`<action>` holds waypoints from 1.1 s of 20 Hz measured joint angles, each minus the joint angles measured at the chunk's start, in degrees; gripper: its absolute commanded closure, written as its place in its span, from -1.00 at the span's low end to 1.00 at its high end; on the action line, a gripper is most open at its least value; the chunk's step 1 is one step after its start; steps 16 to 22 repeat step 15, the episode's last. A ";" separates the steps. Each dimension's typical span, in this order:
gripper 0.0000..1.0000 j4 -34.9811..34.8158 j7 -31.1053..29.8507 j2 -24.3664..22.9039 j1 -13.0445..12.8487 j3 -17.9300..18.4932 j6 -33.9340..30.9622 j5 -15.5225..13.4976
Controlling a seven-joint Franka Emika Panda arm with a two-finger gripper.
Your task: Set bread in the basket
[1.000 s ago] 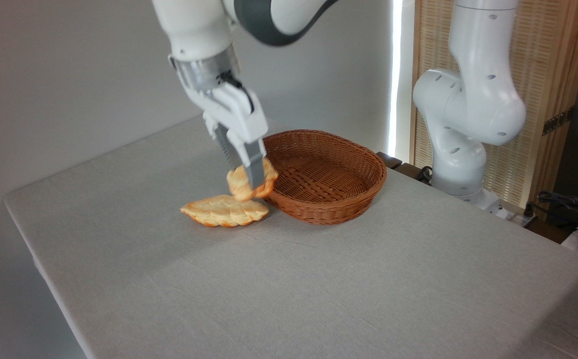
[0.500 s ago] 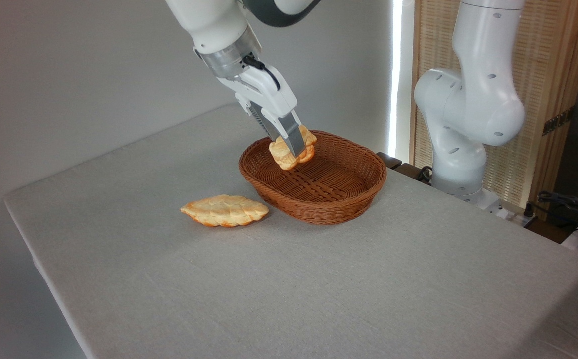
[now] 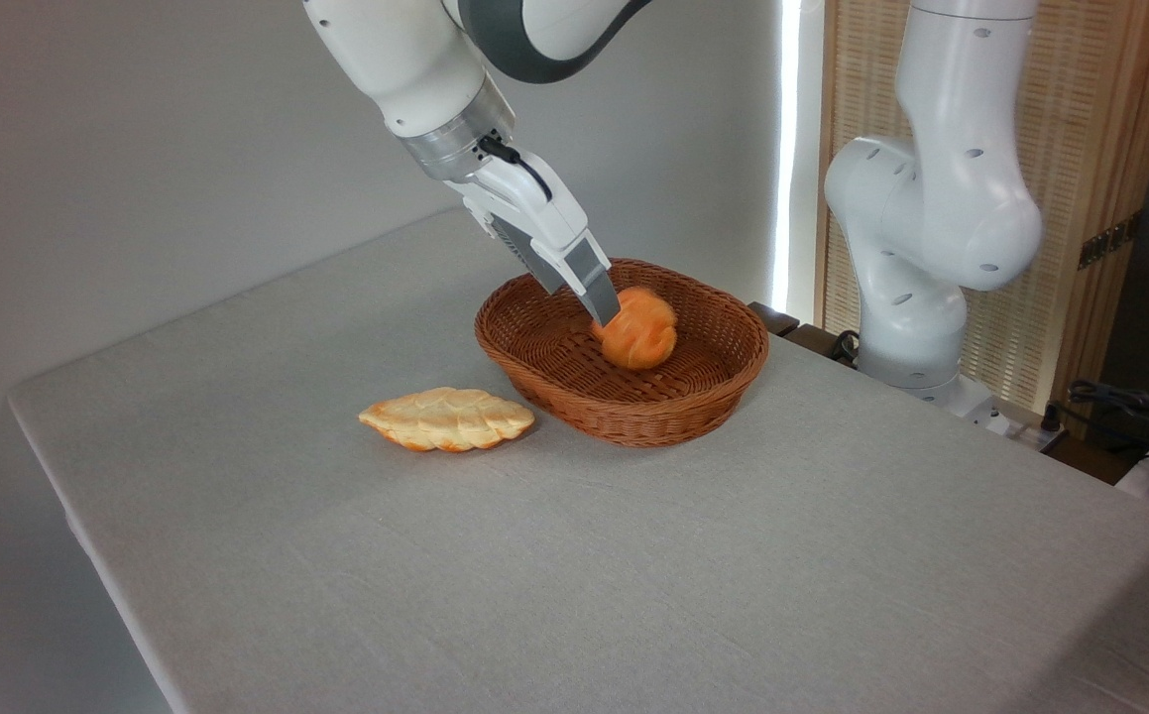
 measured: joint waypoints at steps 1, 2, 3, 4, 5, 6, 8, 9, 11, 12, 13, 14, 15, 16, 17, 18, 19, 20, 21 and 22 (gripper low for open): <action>-1.00 0.00 0.00 0.18 -0.30 0.00 0.00 0.00; -1.00 0.00 0.00 0.25 -0.42 -0.01 0.01 0.00; -1.00 0.05 0.00 0.25 -0.44 0.00 0.40 0.00; -1.00 0.19 0.00 0.24 -0.44 0.01 1.87 0.00; -1.00 0.37 0.00 0.24 -0.43 0.05 4.45 0.00; -1.00 0.61 0.00 0.24 -0.41 0.17 8.39 0.01; -1.00 0.81 0.00 0.24 -0.27 0.44 13.67 1.60; -1.00 0.94 0.00 0.25 -0.15 0.79 16.79 2.85; -1.00 1.01 0.00 0.32 0.58 1.11 20.78 3.56; -1.00 1.01 0.00 0.49 1.09 1.43 22.56 3.68; -1.00 1.01 0.00 0.81 1.55 1.88 24.21 3.71; -1.00 1.01 0.00 1.29 1.84 2.53 25.94 3.71; -1.00 1.01 0.00 2.03 2.06 3.23 27.73 3.71; -1.00 1.01 0.00 2.03 2.06 3.23 27.73 3.71; -1.00 1.01 0.00 2.03 2.06 3.23 27.73 3.71; -1.00 1.01 0.00 2.03 2.06 3.23 27.73 3.71; -1.00 1.01 0.00 2.03 2.06 3.23 27.73 3.71; -1.00 1.01 0.00 2.03 2.06 3.23 27.73 3.71; -1.00 1.01 0.00 2.03 2.06 3.23 27.73 3.71; -1.00 1.01 0.00 2.03 2.06 3.23 27.73 3.71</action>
